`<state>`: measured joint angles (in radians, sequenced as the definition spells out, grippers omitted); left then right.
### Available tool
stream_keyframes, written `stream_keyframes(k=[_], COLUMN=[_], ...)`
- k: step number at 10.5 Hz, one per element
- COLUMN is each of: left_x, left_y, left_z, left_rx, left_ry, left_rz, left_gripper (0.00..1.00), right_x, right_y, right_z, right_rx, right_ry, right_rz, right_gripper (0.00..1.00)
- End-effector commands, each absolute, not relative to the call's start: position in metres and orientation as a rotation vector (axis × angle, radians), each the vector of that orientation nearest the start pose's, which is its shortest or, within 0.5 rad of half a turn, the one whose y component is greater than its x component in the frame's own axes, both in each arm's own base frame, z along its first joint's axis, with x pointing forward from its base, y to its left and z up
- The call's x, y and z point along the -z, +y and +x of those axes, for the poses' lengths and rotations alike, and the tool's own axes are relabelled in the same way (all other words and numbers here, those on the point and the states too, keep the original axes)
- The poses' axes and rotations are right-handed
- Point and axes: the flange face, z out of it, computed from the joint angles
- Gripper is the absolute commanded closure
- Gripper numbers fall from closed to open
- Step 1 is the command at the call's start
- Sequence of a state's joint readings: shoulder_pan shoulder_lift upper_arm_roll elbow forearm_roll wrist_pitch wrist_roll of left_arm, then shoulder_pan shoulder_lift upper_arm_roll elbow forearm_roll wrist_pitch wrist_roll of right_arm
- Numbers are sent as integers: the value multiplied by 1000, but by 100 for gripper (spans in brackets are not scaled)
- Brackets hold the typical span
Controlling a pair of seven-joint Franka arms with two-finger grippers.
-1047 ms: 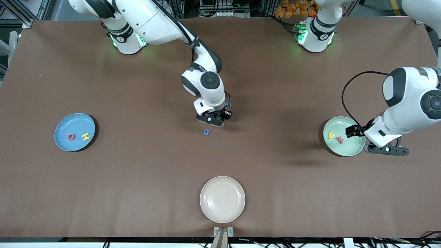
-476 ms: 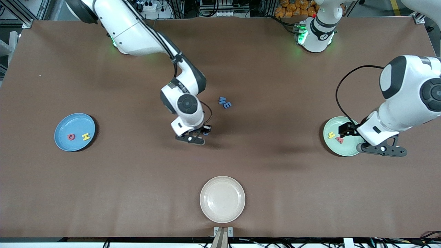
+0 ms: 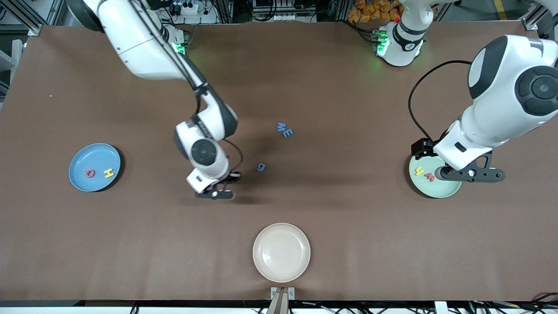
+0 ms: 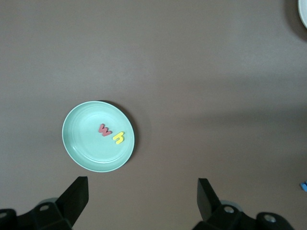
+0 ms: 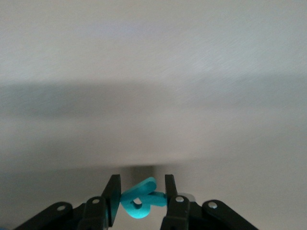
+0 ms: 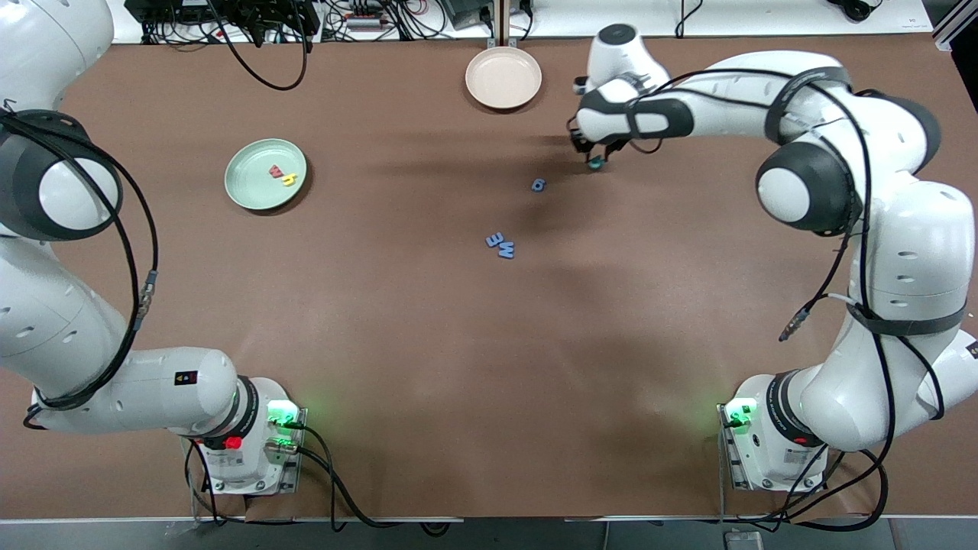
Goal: Sort uppercase to blue plate, lowercase to green plate
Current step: 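Carry the green R to the blue plate while the left gripper lifts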
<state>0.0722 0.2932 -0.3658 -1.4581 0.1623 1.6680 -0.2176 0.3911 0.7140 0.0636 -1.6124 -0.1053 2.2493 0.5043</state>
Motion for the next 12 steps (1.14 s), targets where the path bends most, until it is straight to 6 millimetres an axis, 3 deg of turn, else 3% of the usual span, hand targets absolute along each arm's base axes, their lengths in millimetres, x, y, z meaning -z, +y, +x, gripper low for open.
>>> stream_keyframes(k=[1,3,6,8,10,12], left_x=[-522,-527,-550,-538,-525,-513], left_y=[-132,-139,-173,-193,-192,-193], left_z=[625,622,602,585,575,549], left_rx=[-92,-76,-32,-126,-174,-115], left_ry=[73,-5,-49,-87,-108,-117], left_rz=[-3064,-3066,-3072,-3064,-3064,-3077], left_gripper=[0,0,0,0,0,0], right_x=[-216,-227,-248,-266,-278,-271], right_y=[244,196,122,72,26,-26], right_z=[639,654,671,672,664,651], right_rx=[-86,-89,-106,-139,-167,-217], right_ry=[-169,-291,-478,-616,-689,-734], right_rz=[-3222,-3229,-3226,-3223,-3228,-3180], right_gripper=[69,69,67,67,67,67])
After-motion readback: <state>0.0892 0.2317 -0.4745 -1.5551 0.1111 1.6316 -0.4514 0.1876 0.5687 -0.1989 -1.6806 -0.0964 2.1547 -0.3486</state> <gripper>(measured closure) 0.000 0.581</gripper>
